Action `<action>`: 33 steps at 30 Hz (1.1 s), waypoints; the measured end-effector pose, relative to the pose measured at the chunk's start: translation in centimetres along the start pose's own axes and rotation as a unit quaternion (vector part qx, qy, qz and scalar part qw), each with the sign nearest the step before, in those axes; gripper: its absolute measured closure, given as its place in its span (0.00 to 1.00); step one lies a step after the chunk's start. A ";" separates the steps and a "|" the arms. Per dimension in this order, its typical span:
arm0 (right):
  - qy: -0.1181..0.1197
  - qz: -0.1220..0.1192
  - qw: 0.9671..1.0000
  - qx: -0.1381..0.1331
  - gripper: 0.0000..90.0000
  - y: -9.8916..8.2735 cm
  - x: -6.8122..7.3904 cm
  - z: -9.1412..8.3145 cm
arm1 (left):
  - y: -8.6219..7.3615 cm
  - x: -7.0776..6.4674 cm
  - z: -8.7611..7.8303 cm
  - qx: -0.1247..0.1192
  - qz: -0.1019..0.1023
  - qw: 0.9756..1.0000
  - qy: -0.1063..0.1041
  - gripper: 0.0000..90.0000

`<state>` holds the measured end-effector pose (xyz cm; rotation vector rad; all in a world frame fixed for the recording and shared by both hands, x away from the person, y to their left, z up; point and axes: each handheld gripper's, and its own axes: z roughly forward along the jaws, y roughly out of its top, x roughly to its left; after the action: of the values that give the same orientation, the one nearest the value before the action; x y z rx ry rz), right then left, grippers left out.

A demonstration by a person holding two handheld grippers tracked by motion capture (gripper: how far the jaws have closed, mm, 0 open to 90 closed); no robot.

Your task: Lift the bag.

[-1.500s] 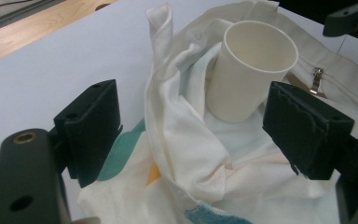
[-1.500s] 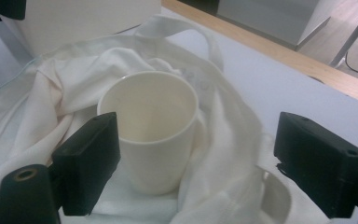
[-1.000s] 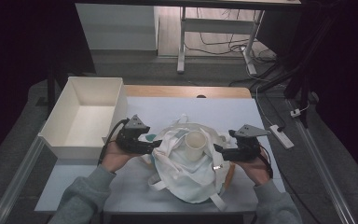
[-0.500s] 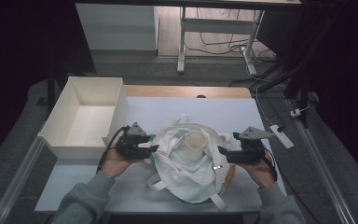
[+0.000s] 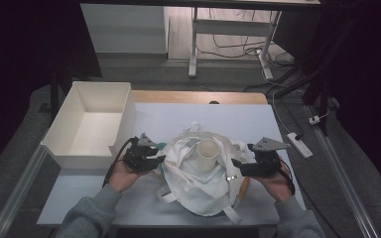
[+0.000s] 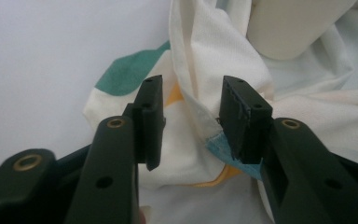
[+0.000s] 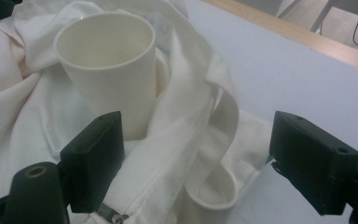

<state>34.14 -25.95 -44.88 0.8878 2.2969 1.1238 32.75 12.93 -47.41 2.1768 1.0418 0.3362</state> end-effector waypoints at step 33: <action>0.024 0.023 0.996 0.084 0.93 -1.8 1.3 -1.2 | -0.4 0.7 -1.5 -0.001 0.009 0.998 -0.066 0.91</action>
<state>31.87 -26.56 -45.81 0.9895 2.4516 0.9906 32.21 14.30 -46.62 2.1759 0.9486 0.1992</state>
